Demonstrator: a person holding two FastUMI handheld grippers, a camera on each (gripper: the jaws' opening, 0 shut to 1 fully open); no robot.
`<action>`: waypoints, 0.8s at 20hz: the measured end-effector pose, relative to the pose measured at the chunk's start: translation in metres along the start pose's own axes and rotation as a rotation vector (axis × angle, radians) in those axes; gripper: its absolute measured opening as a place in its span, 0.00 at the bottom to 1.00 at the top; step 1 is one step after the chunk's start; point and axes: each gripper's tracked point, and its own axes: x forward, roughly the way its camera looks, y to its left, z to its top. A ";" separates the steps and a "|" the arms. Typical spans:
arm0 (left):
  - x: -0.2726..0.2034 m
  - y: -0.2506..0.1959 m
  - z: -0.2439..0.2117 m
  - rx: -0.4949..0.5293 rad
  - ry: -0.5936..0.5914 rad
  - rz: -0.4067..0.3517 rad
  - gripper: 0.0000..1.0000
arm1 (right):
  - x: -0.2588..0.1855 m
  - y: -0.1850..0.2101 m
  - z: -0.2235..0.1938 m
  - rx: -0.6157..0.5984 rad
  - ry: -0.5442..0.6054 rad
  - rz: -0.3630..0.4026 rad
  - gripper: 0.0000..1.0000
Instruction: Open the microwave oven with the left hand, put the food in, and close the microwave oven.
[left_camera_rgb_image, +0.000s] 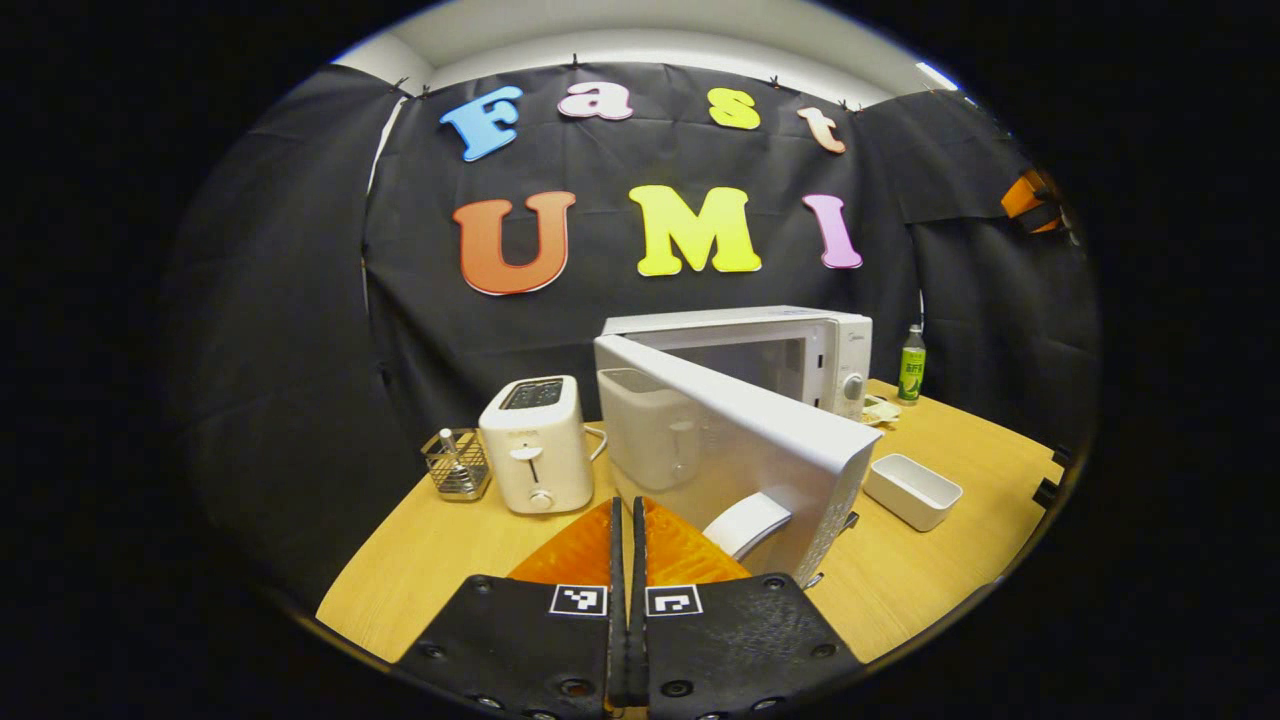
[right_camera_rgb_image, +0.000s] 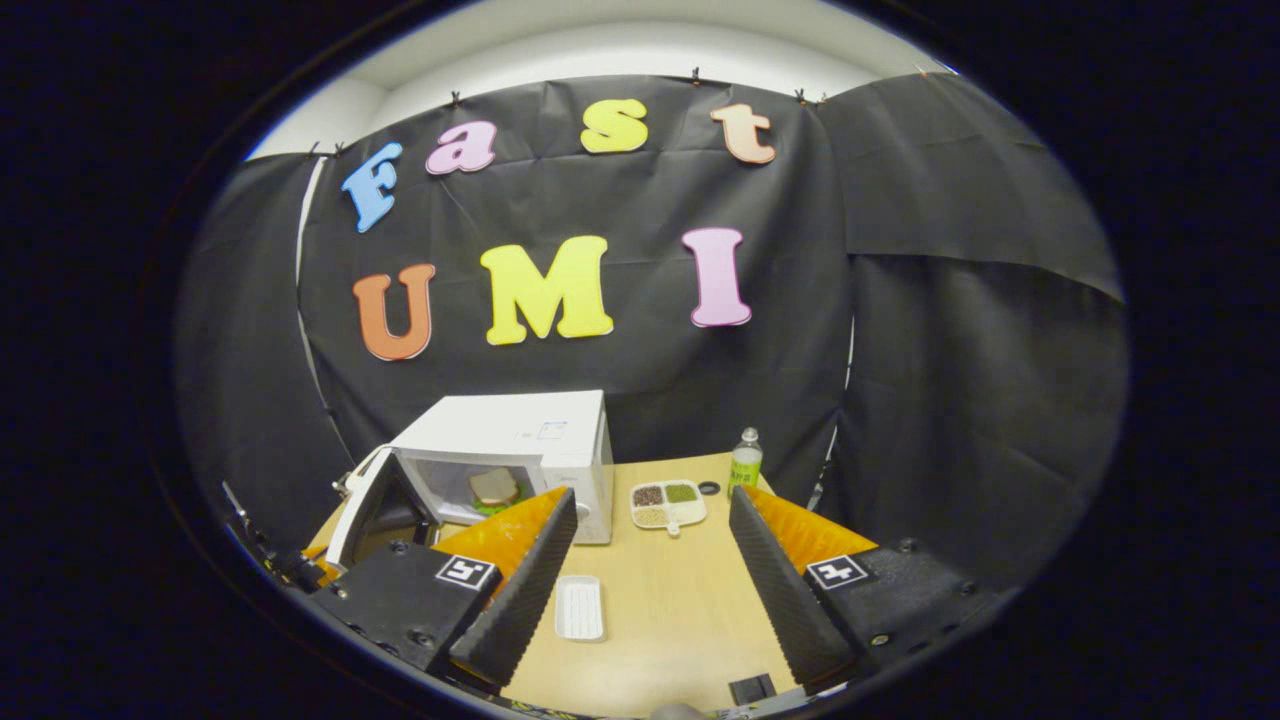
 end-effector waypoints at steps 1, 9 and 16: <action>0.005 -0.011 0.004 0.002 -0.007 -0.020 0.00 | -0.001 -0.002 -0.001 0.002 0.001 -0.005 0.98; 0.036 -0.095 0.030 0.043 -0.037 -0.187 0.00 | -0.012 -0.038 -0.006 0.070 0.008 -0.072 0.98; 0.063 -0.143 0.038 0.067 -0.033 -0.253 0.00 | -0.018 -0.068 -0.014 0.097 0.029 -0.126 0.98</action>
